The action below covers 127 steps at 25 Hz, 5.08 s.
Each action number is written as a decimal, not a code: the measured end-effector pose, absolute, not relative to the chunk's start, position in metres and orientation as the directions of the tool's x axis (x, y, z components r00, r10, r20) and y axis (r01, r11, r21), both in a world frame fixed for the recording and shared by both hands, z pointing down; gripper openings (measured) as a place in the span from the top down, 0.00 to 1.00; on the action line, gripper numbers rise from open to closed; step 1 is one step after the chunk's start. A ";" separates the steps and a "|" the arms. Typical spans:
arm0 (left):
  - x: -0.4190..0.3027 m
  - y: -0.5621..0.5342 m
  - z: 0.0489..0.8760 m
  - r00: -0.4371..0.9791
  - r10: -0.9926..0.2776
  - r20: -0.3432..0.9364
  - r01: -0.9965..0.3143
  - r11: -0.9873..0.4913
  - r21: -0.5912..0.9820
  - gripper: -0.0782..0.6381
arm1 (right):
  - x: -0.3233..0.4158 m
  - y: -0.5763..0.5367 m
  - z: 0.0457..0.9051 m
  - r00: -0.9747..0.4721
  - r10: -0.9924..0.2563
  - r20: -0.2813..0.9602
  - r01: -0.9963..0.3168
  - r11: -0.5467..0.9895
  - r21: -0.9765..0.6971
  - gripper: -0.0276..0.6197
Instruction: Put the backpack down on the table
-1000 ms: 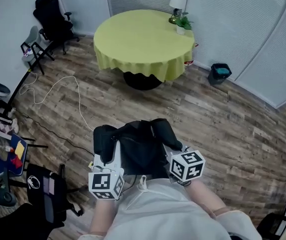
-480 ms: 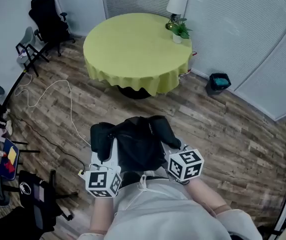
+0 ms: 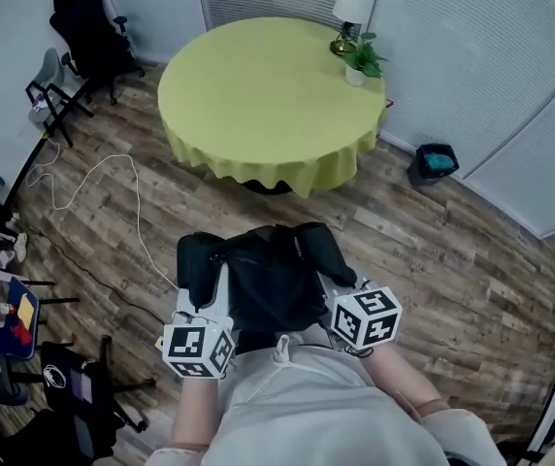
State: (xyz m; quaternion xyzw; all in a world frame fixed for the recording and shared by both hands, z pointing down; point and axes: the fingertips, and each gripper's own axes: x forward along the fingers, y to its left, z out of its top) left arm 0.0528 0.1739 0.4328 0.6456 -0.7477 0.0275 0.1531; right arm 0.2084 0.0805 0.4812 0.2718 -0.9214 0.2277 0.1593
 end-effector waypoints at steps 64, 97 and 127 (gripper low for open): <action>-0.332 -0.534 0.445 0.152 -0.940 0.304 -0.978 -0.099 0.185 0.85 | -0.144 -0.590 0.484 -0.633 -0.635 0.442 -0.774 0.538 -0.334 0.91; -0.341 -0.571 0.546 0.266 -0.853 0.449 -0.952 -0.161 0.259 0.76 | -0.115 -0.615 0.577 -0.402 -0.675 0.619 -0.908 0.383 -0.173 0.74; -0.337 -0.453 0.464 0.251 -0.911 0.328 -0.964 -0.203 0.174 0.63 | -0.110 -0.489 0.473 -0.299 -0.880 0.370 -0.953 0.296 -0.067 0.77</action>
